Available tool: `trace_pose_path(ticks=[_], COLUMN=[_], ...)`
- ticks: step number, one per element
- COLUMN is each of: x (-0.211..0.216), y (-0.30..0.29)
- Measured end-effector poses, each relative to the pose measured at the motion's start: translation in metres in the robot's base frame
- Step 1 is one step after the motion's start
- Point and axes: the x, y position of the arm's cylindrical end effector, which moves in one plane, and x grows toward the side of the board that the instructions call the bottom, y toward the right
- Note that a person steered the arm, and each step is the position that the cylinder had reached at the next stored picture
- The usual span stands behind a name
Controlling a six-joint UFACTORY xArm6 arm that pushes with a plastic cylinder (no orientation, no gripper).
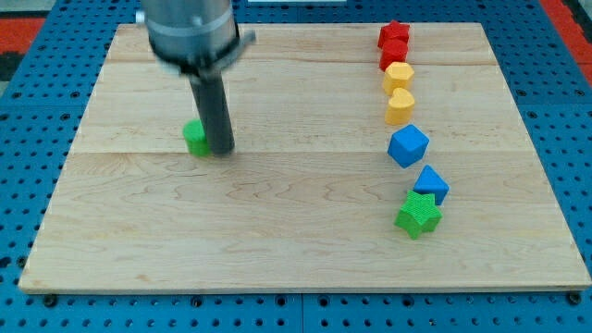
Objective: Move the green circle towards the top left corner of the board
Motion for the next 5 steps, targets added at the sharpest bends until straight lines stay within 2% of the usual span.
trace_pose_path(ticks=[1, 2, 3, 4, 5], x=[-0.064, -0.026, 0.012, 0.022, -0.031], y=[-0.046, 0.012, 0.032, -0.022, -0.061])
